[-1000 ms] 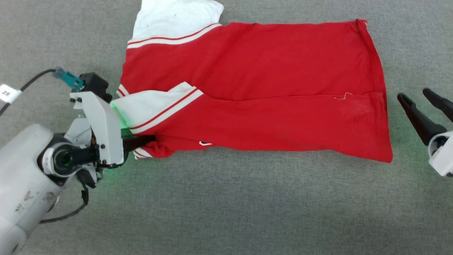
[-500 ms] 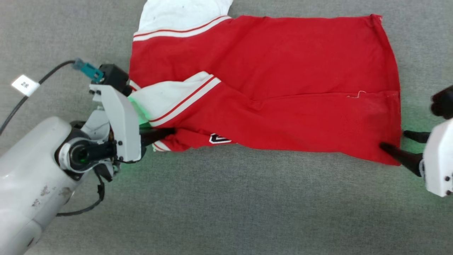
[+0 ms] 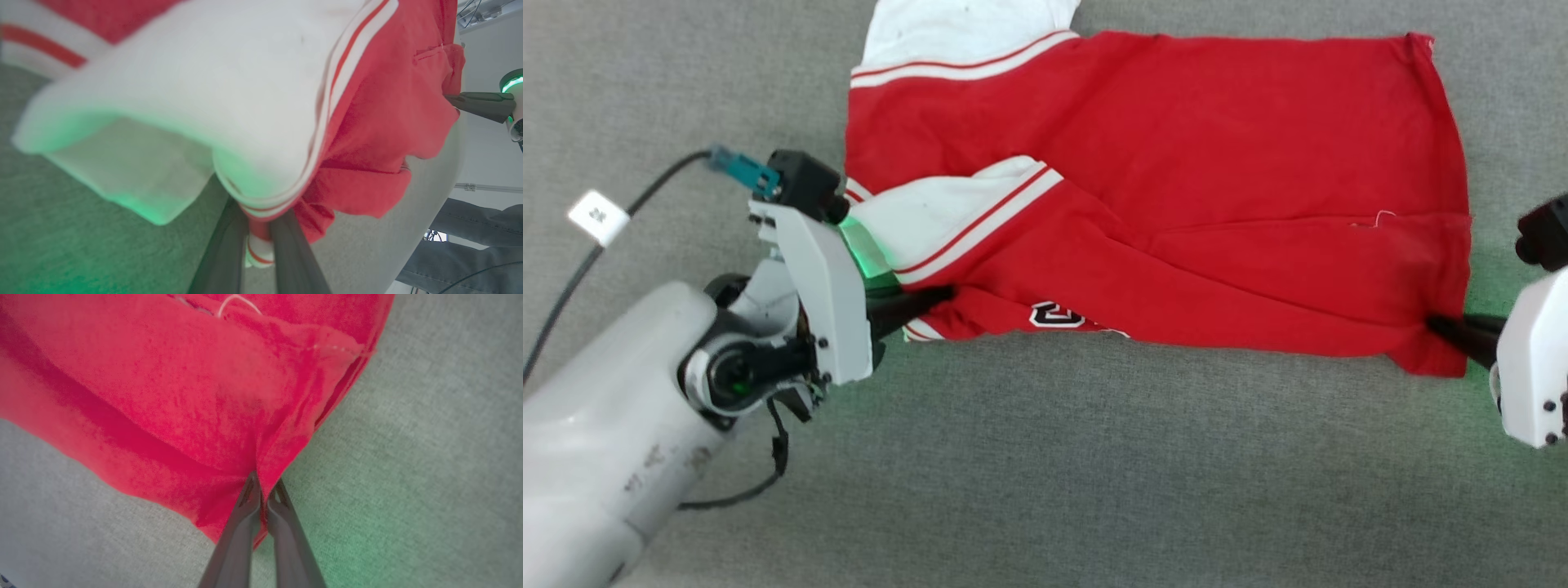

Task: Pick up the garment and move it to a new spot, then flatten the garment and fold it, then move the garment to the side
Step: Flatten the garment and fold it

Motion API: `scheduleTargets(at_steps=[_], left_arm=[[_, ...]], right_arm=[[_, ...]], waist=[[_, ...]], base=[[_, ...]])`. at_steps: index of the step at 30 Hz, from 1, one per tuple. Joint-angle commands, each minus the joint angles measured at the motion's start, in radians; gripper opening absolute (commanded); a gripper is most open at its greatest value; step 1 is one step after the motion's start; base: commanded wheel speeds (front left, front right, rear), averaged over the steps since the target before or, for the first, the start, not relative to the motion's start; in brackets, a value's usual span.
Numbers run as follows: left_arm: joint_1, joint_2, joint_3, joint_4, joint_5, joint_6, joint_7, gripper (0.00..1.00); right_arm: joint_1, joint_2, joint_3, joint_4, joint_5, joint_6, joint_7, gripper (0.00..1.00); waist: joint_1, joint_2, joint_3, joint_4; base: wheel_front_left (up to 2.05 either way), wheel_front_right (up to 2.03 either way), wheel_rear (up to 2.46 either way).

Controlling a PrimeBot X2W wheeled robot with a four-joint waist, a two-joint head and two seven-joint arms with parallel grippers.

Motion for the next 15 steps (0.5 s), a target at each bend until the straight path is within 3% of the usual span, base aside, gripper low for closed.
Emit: scheduleTargets(at_steps=[1, 7, 15], left_arm=[[0.061, -0.022, -0.037, -0.001, 0.019, -0.004, -0.004, 0.0], [0.127, 0.031, -0.031, -0.079, 0.032, -0.006, -0.063, 0.0], [0.264, 0.155, -0.019, -0.278, 0.034, 0.034, -0.148, 0.0]], right_arm=[[0.066, -0.001, -0.002, 0.015, 0.005, -0.001, 0.006, 0.0], [0.198, -0.021, -0.077, -0.087, 0.003, -0.001, 0.0, 0.0], [0.416, -0.008, -0.2, -0.26, -0.046, -0.001, 0.022, 0.0]], waist=[[0.0, 0.0, -0.025, 0.01], [0.0, 0.0, -0.069, 0.031], [0.0, 0.0, -0.088, 0.039]], base=[[0.0, 0.0, 0.0], [0.0, 0.0, 0.0], [0.0, 0.0, 0.0]])
